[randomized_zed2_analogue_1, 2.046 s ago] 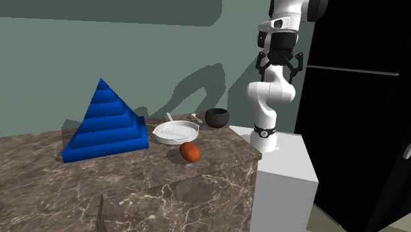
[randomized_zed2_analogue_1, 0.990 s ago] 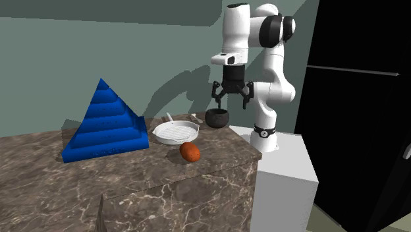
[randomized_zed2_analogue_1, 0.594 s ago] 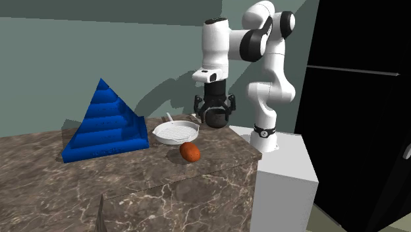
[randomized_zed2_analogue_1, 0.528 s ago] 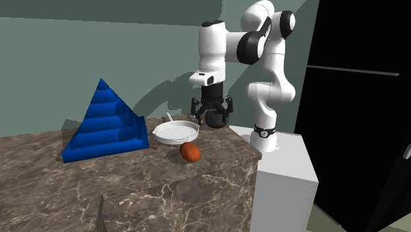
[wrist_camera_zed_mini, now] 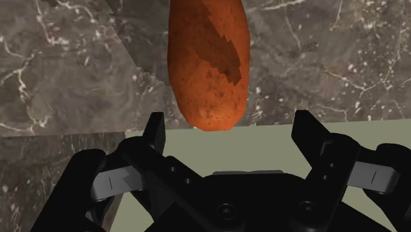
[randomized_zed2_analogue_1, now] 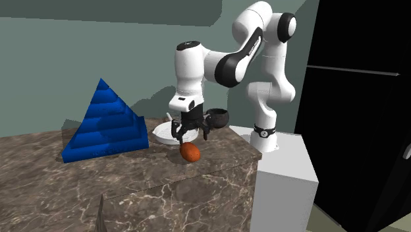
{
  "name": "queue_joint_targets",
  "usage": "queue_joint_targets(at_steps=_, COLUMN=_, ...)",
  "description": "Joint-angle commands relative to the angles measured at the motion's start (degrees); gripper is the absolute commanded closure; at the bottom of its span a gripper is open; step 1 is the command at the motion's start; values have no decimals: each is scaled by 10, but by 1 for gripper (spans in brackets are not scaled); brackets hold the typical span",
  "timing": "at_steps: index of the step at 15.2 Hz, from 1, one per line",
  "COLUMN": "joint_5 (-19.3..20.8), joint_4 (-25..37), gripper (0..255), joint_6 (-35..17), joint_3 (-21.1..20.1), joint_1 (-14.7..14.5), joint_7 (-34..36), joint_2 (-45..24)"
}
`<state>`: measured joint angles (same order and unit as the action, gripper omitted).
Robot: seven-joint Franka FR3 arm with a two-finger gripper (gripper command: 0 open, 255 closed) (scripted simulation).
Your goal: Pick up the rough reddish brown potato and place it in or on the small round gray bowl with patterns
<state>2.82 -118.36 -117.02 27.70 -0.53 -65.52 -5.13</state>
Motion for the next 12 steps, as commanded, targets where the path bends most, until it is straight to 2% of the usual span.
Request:
queue_joint_targets(at_steps=1, joint_5=-9, joint_4=12, gripper=0, joint_6=-10, joint_3=1, joint_1=5, joint_7=-23, joint_2=-25)
queue_joint_targets(at_steps=7, joint_5=-20, joint_4=-18, gripper=0, joint_6=-58, joint_3=0, joint_1=10, joint_7=-30, joint_2=-46)
queue_joint_targets(at_steps=12, joint_5=-20, joint_4=-18, gripper=0, joint_6=-58, joint_3=0, joint_1=10, joint_7=-30, joint_2=-46)
